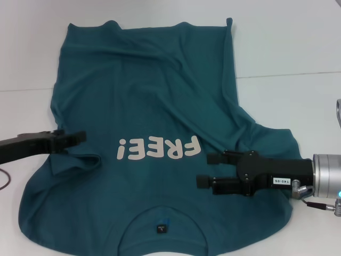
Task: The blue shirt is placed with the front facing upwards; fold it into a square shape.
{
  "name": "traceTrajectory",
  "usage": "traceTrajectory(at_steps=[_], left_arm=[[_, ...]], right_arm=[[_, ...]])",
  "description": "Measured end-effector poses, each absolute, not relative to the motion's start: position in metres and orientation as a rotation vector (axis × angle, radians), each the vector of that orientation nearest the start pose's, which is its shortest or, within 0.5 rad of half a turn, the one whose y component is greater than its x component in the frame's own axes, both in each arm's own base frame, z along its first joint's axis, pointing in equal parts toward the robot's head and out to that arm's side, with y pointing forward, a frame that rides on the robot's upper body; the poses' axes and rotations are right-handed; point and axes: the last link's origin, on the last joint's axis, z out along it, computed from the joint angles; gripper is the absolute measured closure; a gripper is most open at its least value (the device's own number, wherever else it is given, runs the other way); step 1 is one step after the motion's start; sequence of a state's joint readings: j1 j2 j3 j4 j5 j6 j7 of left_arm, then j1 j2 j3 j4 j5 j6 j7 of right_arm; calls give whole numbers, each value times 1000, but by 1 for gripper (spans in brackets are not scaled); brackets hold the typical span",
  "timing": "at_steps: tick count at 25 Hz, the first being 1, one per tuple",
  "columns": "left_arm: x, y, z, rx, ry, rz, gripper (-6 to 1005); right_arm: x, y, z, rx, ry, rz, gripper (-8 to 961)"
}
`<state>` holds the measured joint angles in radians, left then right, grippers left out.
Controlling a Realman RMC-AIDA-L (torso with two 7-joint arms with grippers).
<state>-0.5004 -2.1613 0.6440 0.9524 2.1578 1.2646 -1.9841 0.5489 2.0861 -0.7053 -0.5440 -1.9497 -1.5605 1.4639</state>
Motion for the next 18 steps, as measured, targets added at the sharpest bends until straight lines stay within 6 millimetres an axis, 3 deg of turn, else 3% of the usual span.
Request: traceTrajectory(at_steps=[7,18], left_arm=[[-297,358,42,-2202,-1128,-488,226],[-322,348,37,-2148,-1153,-367,200]], right_arm=[[254,324,-21,-2724,851,841,59],[254,326,-20,-2720,847,841,63]])
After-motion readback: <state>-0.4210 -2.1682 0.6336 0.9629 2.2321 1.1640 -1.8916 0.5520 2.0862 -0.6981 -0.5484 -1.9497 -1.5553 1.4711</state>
